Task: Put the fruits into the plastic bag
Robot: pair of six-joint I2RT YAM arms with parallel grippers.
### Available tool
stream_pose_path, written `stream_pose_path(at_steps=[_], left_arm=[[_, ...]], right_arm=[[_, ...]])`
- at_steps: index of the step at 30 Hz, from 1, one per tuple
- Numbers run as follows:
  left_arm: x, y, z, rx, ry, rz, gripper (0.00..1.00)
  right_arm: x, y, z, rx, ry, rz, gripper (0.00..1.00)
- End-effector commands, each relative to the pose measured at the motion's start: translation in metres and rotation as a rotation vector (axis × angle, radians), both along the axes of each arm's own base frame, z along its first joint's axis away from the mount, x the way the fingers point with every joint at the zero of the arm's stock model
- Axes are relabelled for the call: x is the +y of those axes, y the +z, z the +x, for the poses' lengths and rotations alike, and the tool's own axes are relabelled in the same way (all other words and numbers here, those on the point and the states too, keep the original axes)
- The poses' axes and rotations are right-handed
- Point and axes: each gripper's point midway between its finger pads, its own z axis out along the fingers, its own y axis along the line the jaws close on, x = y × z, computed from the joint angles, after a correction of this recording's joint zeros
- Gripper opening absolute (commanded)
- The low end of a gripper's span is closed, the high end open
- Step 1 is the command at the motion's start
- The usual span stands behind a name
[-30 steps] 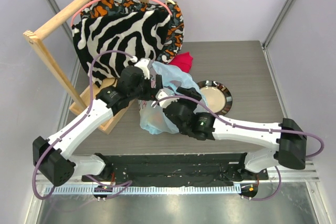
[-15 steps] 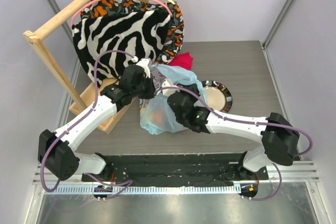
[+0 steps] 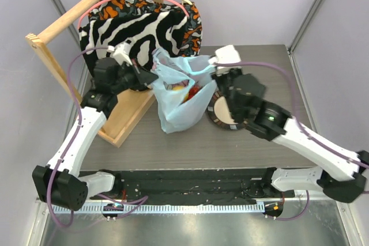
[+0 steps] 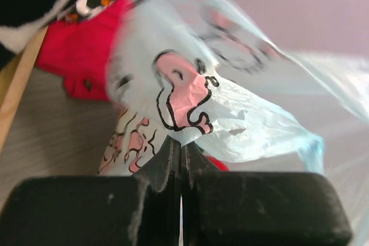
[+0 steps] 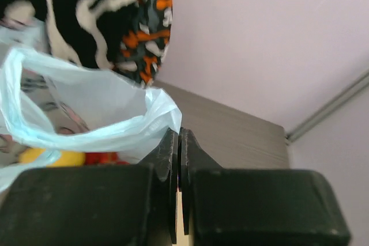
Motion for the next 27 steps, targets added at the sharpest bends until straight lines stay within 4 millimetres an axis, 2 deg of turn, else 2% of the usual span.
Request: stream_pose_path(at_steps=[1,3,5,9,11,18,23,26,27], left_arm=[[0.004,0.088,-0.009,-0.161,-0.115,-0.282,0.00],[0.016,0.088,-0.004,-0.160,-0.098,-0.324,0.00],[0.020,0.081,-0.003,-0.143,-0.095,-0.314,0.00],[0.027,0.053,0.000,-0.070,-0.073,-0.253,0.00],[0.029,0.046,-0.001,-0.064,-0.072,-0.224,0.00],[0.043,0.019,-0.003,-0.009,-0.012,-0.120,0.00],[0.051,-0.007,-0.003,0.048,0.010,-0.043,0.00],[0.058,-0.014,-0.004,0.053,0.041,0.014,0.07],[0.061,-0.016,-0.006,0.060,0.051,0.028,0.16]], right_arm=[[-0.015,0.062,-0.030,-0.054,0.129,0.313,0.01],[-0.012,0.064,-0.034,-0.049,0.158,0.345,0.01],[-0.011,0.056,-0.033,-0.036,0.156,0.338,0.01],[-0.006,0.026,-0.024,0.016,0.125,0.301,0.01],[-0.003,0.010,-0.022,0.049,0.117,0.281,0.01],[0.002,-0.014,-0.019,0.105,0.107,0.263,0.01],[0.012,-0.032,-0.017,0.147,0.131,0.266,0.01],[0.019,-0.042,-0.015,0.172,0.149,0.267,0.01],[0.021,-0.045,-0.015,0.181,0.154,0.272,0.06]])
